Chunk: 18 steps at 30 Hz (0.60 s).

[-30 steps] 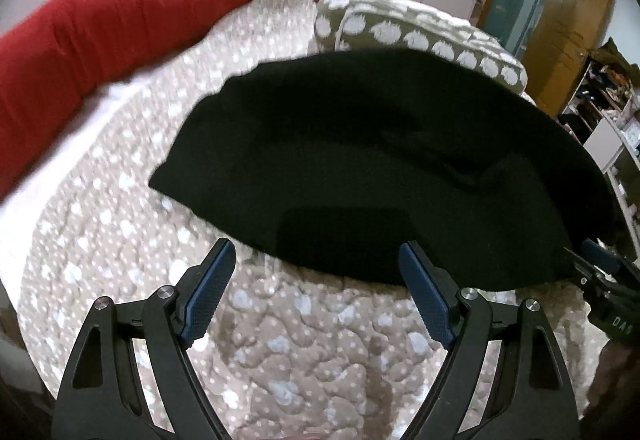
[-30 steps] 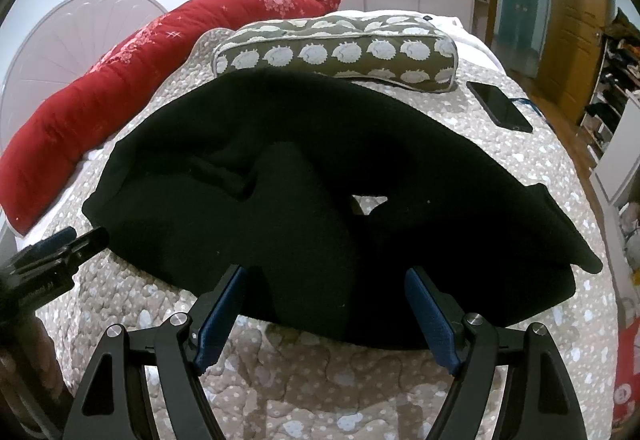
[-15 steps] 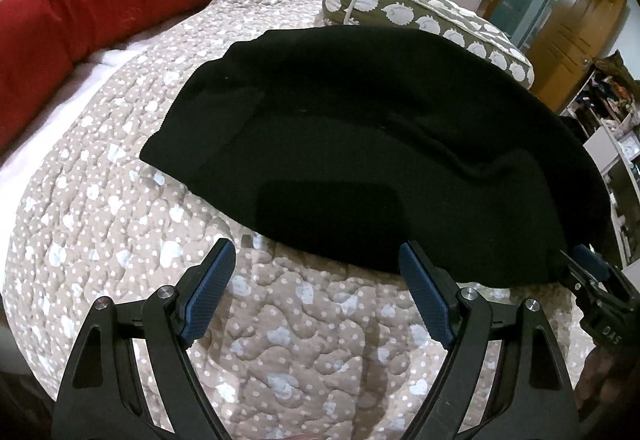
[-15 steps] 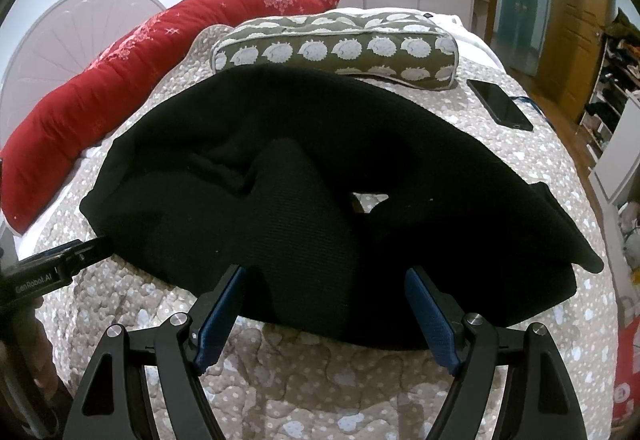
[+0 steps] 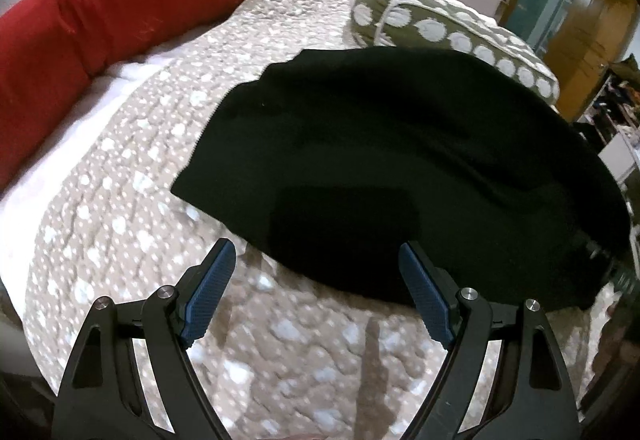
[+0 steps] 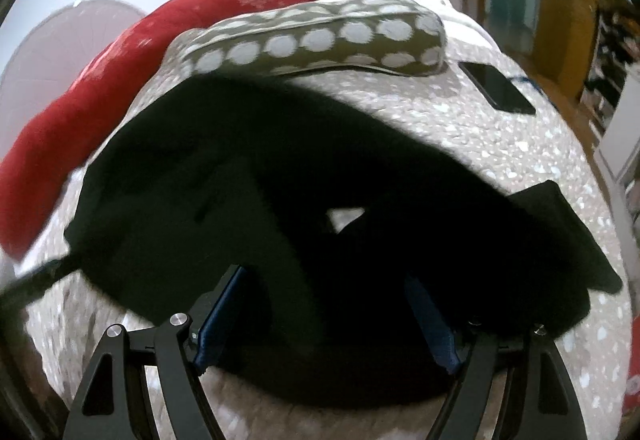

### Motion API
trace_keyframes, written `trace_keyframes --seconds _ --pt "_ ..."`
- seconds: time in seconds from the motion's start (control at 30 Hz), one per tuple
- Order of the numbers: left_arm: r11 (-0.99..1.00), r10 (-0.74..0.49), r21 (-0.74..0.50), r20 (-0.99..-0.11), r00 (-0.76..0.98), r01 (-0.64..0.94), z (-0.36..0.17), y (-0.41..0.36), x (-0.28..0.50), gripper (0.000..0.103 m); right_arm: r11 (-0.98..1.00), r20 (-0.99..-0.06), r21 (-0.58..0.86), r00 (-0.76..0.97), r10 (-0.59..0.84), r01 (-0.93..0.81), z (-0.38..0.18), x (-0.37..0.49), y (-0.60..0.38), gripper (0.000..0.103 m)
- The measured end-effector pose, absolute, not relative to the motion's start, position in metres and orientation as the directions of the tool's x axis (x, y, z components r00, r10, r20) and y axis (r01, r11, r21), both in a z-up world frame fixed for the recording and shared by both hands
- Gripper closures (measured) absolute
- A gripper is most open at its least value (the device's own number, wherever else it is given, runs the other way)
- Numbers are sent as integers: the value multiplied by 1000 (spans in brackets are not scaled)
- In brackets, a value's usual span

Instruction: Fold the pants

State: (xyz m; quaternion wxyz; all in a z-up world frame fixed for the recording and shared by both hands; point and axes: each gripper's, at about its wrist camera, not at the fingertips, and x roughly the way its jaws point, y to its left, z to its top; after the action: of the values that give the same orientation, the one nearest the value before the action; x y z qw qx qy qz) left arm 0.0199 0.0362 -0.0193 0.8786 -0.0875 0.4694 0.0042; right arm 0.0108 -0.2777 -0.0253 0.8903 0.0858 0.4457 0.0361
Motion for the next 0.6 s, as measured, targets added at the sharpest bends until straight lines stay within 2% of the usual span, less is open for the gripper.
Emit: trace_keyframes --seconds 0.13,0.2,0.3,0.33,0.4,0.5,0.6 --pt "983 -52 -139 -836 546 -119 -25 44 31 19 948 -768 307 609 198 80 -21 45 -310 24" --pt "984 -41 -127 -843 537 -125 -29 45 36 19 961 -809 246 573 130 129 -20 65 -316 24" --pt "983 -43 -127 -856 515 -130 -34 47 41 19 964 -759 179 651 10 195 -5 106 -337 24" --pt "983 -47 -131 -860 509 -131 -35 48 43 19 966 -767 96 636 -81 239 -6 125 -342 24" --pt "983 -46 -131 -856 515 -130 -34 50 40 19 964 -793 43 596 -127 263 -4 141 -351 45" --pt "981 -53 -142 -848 528 -130 -30 57 36 19 965 -766 151 642 -24 216 12 112 -365 45" --pt "973 -83 -185 -836 542 -136 -28 69 30 19 957 -736 201 677 7 208 20 58 -380 44"
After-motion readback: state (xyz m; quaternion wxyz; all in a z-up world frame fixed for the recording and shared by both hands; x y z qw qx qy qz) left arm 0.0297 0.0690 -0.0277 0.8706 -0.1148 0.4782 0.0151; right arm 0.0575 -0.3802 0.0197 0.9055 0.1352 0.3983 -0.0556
